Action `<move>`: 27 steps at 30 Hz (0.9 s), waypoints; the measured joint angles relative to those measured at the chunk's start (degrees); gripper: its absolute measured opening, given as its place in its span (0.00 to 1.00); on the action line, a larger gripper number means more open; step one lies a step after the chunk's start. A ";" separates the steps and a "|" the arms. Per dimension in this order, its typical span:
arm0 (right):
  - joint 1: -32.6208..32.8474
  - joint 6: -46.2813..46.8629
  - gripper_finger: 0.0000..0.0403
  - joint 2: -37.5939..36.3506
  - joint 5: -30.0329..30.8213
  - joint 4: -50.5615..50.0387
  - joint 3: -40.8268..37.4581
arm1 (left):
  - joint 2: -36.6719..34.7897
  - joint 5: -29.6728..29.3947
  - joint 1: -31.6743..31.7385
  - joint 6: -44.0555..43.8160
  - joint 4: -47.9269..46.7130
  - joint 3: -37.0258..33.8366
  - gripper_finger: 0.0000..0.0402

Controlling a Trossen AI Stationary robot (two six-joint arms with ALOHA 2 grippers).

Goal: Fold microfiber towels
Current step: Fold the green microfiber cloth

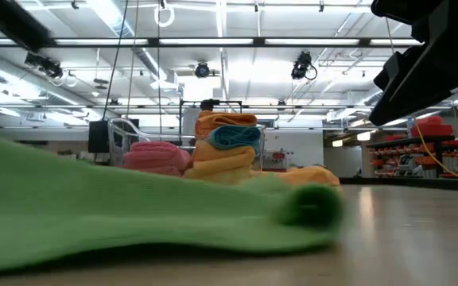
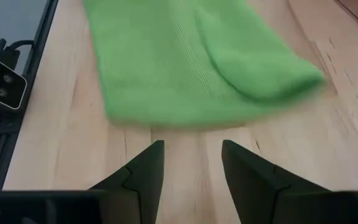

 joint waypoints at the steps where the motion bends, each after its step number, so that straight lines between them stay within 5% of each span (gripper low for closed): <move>1: 0.00 0.00 0.42 0.00 0.00 0.03 0.00 | -0.03 3.23 -0.16 -2.02 -0.08 0.46 0.02; 4: 0.00 0.02 0.42 0.00 0.00 0.09 0.00 | -2.15 13.49 -0.04 -8.54 0.73 1.01 0.02; 7: 0.00 0.01 0.42 0.00 0.00 0.60 0.00 | -3.72 15.08 0.56 -10.61 0.35 2.54 0.01; 11: 0.00 -0.12 0.42 0.00 0.00 1.31 0.00 | -4.09 5.96 2.15 -9.82 1.86 4.54 0.03; 18: 0.00 -6.44 0.42 0.00 0.98 10.86 0.00 | -4.12 0.55 7.55 -9.29 3.55 10.32 0.02; 24: 0.13 -13.75 0.42 0.00 1.57 16.95 0.04 | -4.15 -18.13 12.57 -11.10 10.31 17.69 0.05; 27: 0.98 -10.67 0.42 -0.38 1.51 11.70 0.23 | -4.15 -21.33 14.85 -12.36 16.59 18.11 0.02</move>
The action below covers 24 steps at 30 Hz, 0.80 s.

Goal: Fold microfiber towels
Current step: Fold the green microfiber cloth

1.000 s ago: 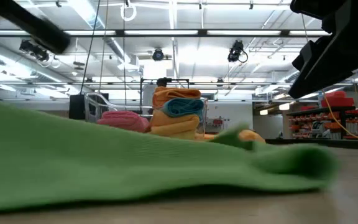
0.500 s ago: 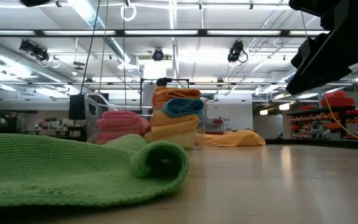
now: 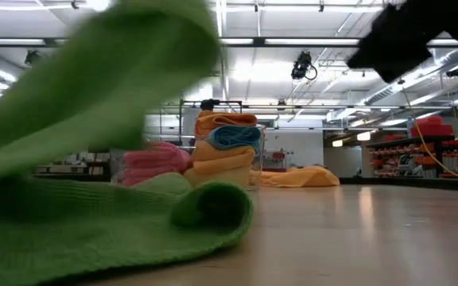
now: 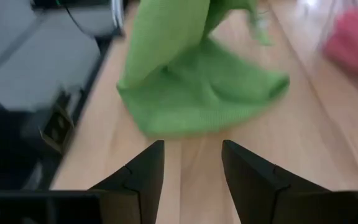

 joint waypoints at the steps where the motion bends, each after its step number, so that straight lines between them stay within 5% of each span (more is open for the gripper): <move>1: 0.50 1.62 0.42 -0.45 -0.09 -3.77 0.59 | 0.04 -0.07 0.76 -0.04 1.96 0.00 0.02; 7: 4.52 11.94 0.42 -2.82 0.55 -20.76 5.59 | 3.08 -1.52 4.53 0.11 7.18 -0.02 0.06; 15: 7.59 11.60 0.42 -2.82 7.95 -21.66 6.17 | 10.89 2.72 5.43 7.80 6.25 -0.09 0.02; 24: 7.28 13.87 0.42 -2.82 4.16 -22.50 6.15 | 10.96 -10.69 8.18 13.79 10.95 7.32 0.02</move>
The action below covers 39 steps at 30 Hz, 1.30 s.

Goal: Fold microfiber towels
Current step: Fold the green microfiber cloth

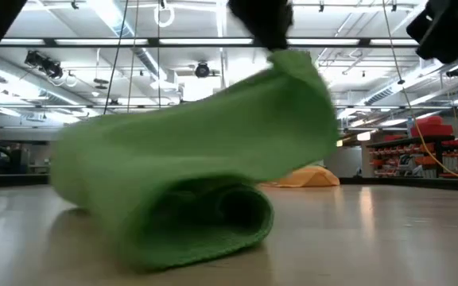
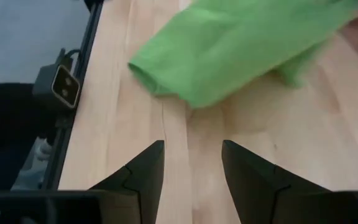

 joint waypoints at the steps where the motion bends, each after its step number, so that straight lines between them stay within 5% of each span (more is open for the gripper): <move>1: 0.00 0.75 0.42 0.00 -0.66 -0.67 0.00 | -0.27 -0.45 0.54 0.00 -0.40 2.58 0.02; 5: 0.16 4.47 0.42 0.00 -4.06 -4.49 -0.02 | -0.60 -0.66 2.45 0.01 0.40 12.42 0.02; 7: 0.81 6.34 0.42 -0.08 -4.40 -6.45 -0.02 | -2.70 -0.39 3.59 0.03 3.91 10.99 0.02; 13: 2.25 7.36 0.42 -0.76 8.06 -9.30 -0.11 | -5.86 0.68 5.45 -3.37 1.25 12.19 0.02; 17: 1.04 7.68 0.43 -0.77 10.71 -12.79 -0.26 | -7.28 0.63 4.94 -3.04 2.67 11.97 0.01; 24: -1.24 8.93 0.43 -5.07 11.54 -21.53 -0.26 | -9.08 -4.61 5.76 3.02 15.59 12.24 0.02; 30: -1.46 13.30 0.43 -15.02 18.61 -34.27 -0.26 | -9.19 -11.69 8.53 15.57 30.00 12.20 0.02; 39: -1.68 8.93 0.43 -28.95 23.88 -38.16 -0.24 | -8.78 -11.71 17.87 25.31 46.44 12.24 0.02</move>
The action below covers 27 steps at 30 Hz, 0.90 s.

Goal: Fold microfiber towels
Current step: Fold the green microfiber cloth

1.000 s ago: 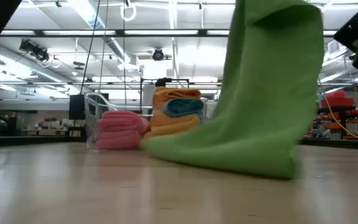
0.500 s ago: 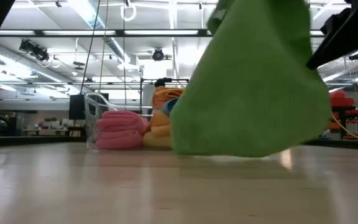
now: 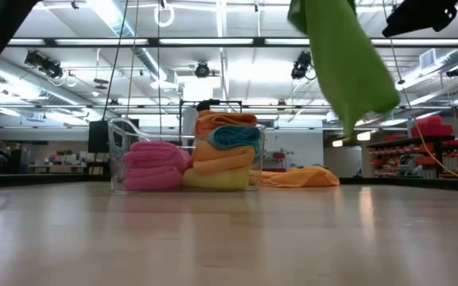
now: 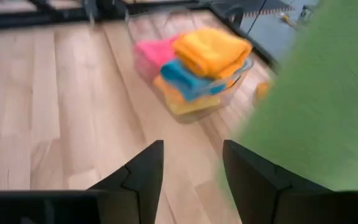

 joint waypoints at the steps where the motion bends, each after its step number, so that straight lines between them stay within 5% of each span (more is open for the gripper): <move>1: 0.00 -0.07 0.43 -0.91 0.03 -0.06 0.00 | 0.03 1.14 0.69 -0.86 -1.77 0.00 0.03; 6: 1.00 0.67 0.43 -2.03 -4.00 -0.25 0.00 | 0.43 12.88 0.19 -9.91 -17.36 -0.51 0.02; 10: 1.84 1.41 0.43 -1.25 -7.85 -0.16 0.00 | 1.05 16.84 -3.62 -13.45 -26.37 -3.64 0.02; 27: 5.53 5.58 0.43 1.70 -11.62 2.54 0.00 | 1.24 19.75 -21.98 -21.94 -26.78 -29.08 0.06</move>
